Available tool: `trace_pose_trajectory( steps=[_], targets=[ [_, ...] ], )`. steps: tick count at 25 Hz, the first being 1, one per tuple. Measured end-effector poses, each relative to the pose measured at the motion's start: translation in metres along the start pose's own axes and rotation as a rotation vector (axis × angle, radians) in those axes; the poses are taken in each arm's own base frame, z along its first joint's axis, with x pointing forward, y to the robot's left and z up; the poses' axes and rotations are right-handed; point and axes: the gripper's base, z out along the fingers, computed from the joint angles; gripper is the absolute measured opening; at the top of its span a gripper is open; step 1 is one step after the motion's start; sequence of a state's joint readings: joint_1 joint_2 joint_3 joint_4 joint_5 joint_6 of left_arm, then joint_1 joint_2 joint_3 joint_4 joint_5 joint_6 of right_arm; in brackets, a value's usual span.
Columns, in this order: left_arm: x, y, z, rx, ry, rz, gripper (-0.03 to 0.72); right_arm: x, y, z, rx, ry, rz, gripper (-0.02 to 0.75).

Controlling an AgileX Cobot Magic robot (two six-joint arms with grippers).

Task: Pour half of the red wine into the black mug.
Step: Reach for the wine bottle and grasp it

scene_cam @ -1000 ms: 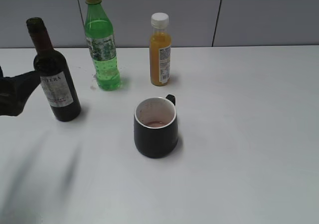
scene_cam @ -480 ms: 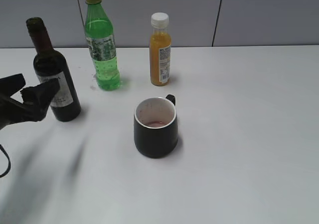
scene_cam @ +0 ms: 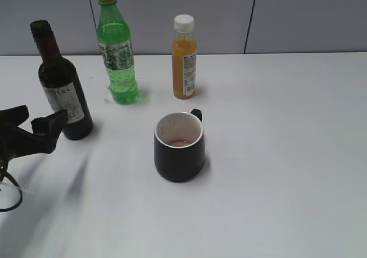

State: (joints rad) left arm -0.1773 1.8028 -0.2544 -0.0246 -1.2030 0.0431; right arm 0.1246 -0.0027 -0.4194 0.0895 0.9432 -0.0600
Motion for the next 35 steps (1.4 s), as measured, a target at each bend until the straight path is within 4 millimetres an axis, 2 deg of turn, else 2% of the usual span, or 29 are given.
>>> trace_pose_trajectory(
  steps=[21,27,35],
  targets=[
    [0.003,-0.005,0.053,0.043,-0.034,0.017,0.690,0.000,0.000,0.000,0.000,0.000,0.001,0.586],
    [0.010,-0.006,0.065,0.044,-0.024,0.017,0.687,0.000,0.000,0.000,0.000,0.000,-0.001,0.586],
    [0.003,-0.006,0.083,0.043,-0.071,0.017,0.680,0.000,0.000,0.000,0.000,0.000,0.000,0.586]
  ],
)
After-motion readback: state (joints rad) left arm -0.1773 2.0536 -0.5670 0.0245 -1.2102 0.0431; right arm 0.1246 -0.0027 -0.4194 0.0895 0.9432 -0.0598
